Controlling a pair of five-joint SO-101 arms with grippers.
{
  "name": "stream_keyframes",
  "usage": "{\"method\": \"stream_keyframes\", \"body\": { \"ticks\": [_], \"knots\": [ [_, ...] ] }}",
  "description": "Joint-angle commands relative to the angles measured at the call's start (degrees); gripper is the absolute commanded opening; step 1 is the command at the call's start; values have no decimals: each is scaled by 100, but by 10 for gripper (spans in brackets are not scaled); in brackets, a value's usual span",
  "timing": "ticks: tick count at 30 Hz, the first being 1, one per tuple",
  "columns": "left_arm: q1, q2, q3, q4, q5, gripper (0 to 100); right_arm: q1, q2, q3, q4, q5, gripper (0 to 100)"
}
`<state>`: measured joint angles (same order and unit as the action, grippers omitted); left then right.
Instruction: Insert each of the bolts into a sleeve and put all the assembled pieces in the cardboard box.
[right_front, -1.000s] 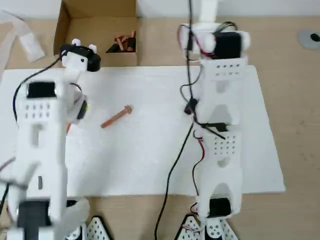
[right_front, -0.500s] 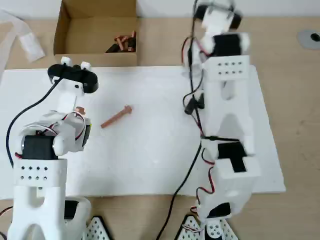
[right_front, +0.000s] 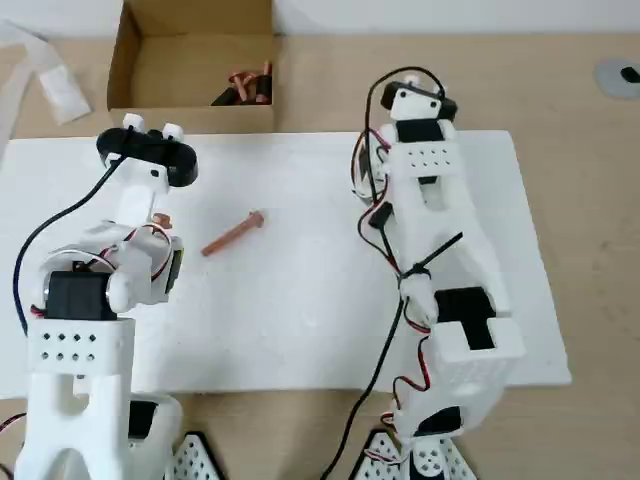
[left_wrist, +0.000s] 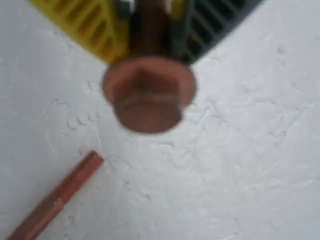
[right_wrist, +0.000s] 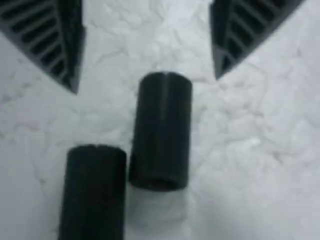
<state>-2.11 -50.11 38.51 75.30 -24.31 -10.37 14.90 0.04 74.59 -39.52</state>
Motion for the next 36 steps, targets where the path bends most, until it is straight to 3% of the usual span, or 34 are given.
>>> {"method": "stream_keyframes", "body": {
  "ticks": [1,17,36],
  "knots": [
    [79,-154,-18,-97,9,8,-154,-418,171,-255,-44,189],
    [79,-154,-9,-79,0,8,-136,-48,708,-1169,255,189],
    [44,-154,-35,-70,-9,8,-110,593,154,-1134,264,186]
  ]
}}
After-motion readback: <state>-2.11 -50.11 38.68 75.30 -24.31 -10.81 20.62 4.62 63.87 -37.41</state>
